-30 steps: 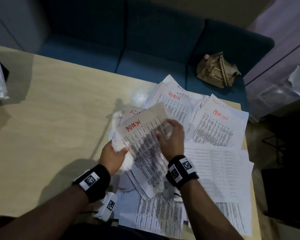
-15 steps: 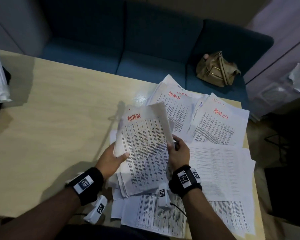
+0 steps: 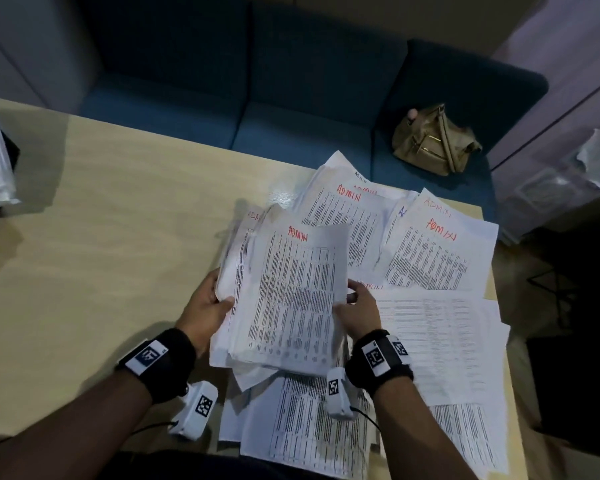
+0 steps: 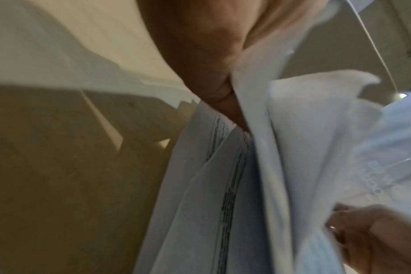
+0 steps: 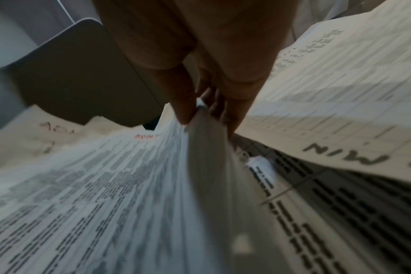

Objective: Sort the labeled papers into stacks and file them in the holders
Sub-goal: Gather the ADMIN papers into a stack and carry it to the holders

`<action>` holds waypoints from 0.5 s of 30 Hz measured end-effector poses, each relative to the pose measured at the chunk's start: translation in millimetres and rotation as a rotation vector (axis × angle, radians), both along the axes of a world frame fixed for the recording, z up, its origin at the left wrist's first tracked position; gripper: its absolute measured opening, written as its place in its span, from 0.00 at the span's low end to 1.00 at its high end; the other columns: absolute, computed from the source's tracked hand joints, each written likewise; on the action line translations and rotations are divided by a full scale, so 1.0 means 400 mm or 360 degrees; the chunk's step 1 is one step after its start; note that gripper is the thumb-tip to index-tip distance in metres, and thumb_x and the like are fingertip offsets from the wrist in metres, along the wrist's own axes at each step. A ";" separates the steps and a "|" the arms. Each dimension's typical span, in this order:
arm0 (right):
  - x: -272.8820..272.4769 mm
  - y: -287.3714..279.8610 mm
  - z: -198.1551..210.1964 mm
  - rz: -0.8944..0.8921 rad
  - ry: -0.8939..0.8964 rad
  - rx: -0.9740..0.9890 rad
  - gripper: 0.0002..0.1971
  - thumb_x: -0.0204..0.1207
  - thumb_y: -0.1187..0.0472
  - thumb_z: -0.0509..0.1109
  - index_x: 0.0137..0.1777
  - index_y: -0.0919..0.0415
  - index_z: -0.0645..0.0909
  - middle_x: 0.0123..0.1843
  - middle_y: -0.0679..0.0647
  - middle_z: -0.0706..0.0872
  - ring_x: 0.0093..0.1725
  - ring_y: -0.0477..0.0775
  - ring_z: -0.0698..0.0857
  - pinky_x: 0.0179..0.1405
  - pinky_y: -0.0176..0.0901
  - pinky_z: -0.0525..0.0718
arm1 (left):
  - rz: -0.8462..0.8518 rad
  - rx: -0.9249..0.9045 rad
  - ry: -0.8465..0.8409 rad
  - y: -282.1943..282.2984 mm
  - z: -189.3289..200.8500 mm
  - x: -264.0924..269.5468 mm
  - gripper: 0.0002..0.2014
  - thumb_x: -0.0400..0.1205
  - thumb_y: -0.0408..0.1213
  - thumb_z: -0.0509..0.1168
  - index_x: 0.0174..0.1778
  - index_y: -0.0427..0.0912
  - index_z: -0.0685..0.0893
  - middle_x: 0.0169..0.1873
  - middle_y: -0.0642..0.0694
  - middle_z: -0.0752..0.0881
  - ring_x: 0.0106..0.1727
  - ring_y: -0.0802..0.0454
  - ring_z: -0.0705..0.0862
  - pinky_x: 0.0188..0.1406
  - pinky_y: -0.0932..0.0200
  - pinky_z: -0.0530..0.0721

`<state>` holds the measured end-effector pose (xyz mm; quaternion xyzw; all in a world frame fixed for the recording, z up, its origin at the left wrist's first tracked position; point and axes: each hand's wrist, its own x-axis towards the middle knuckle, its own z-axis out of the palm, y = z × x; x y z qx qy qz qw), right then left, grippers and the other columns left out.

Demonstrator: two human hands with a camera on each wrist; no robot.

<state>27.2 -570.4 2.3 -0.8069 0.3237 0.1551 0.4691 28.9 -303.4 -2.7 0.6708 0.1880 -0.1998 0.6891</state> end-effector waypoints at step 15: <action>0.053 0.076 -0.008 0.0118 -0.0115 -0.0118 0.17 0.86 0.52 0.56 0.66 0.65 0.69 0.47 0.56 0.82 0.38 0.53 0.80 0.29 0.39 0.75 | -0.0062 0.0183 -0.0015 -0.014 0.026 0.033 0.16 0.88 0.35 0.57 0.70 0.37 0.77 0.58 0.43 0.84 0.61 0.45 0.83 0.58 0.56 0.76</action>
